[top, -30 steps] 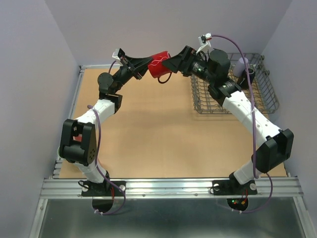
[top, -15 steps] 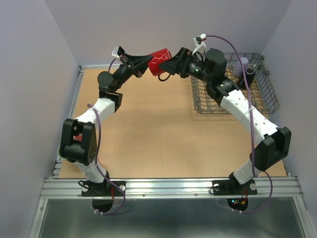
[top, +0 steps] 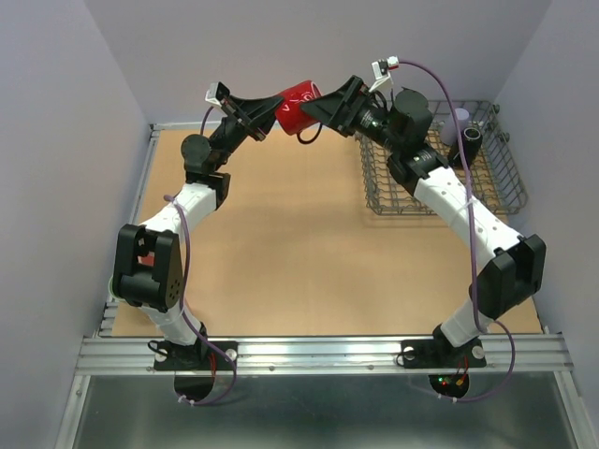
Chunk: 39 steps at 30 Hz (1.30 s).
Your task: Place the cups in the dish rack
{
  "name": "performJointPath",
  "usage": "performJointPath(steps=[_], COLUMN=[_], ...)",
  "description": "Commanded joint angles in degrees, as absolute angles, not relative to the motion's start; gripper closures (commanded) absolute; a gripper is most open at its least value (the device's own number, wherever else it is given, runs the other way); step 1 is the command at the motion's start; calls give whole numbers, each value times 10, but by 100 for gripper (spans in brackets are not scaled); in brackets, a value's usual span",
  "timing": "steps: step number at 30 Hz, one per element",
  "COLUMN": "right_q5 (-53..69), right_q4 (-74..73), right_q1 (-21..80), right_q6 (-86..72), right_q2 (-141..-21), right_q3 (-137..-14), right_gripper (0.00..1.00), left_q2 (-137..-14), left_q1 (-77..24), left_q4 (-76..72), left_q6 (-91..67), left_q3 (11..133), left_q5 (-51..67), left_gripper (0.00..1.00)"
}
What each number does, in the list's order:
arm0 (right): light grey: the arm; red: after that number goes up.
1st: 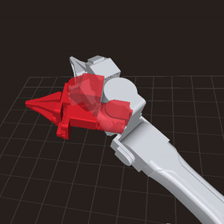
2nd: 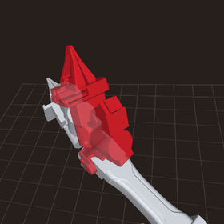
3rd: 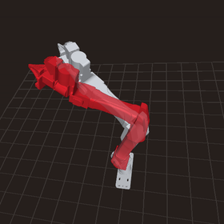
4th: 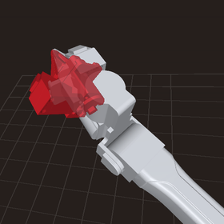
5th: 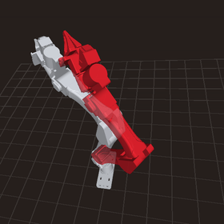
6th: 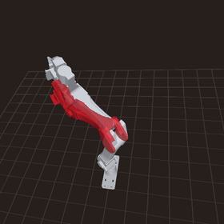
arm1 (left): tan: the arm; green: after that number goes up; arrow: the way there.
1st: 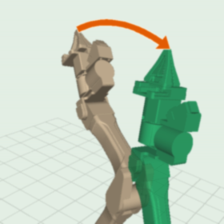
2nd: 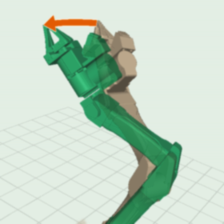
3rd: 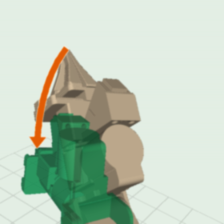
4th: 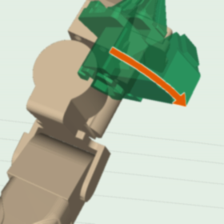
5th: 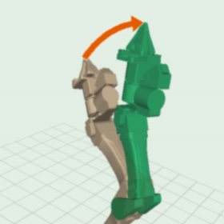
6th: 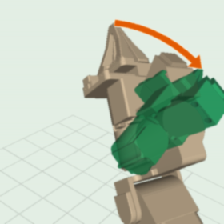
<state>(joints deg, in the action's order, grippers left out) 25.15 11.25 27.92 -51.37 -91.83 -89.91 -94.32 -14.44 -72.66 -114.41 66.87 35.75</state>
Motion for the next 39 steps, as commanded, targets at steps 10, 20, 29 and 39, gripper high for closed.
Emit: performJointPath(steps=[10, 20, 29, 39], right_q5=[292, 281, 281, 263], right_q4=[254, 250, 235, 198], right_q1=[286, 286, 286, 285], right_q6=[-584, -578, -581, -551], right_q2=[-975, -978, -983, -961], right_q3=[-977, -977, -987, -970], right_gripper=[0, 0, 93, 100], left_q2=[-931, -931, -933, -936], left_q1=[-164, -170, -177, -177], left_q4=[-856, -858, -855, -875], left_q6=[-1211, -1214, -1216, -1216], left_q3=[691, 684, 642, 606], left_q5=[358, 352, 358, 365], left_gripper=[100, 100, 100, 86])
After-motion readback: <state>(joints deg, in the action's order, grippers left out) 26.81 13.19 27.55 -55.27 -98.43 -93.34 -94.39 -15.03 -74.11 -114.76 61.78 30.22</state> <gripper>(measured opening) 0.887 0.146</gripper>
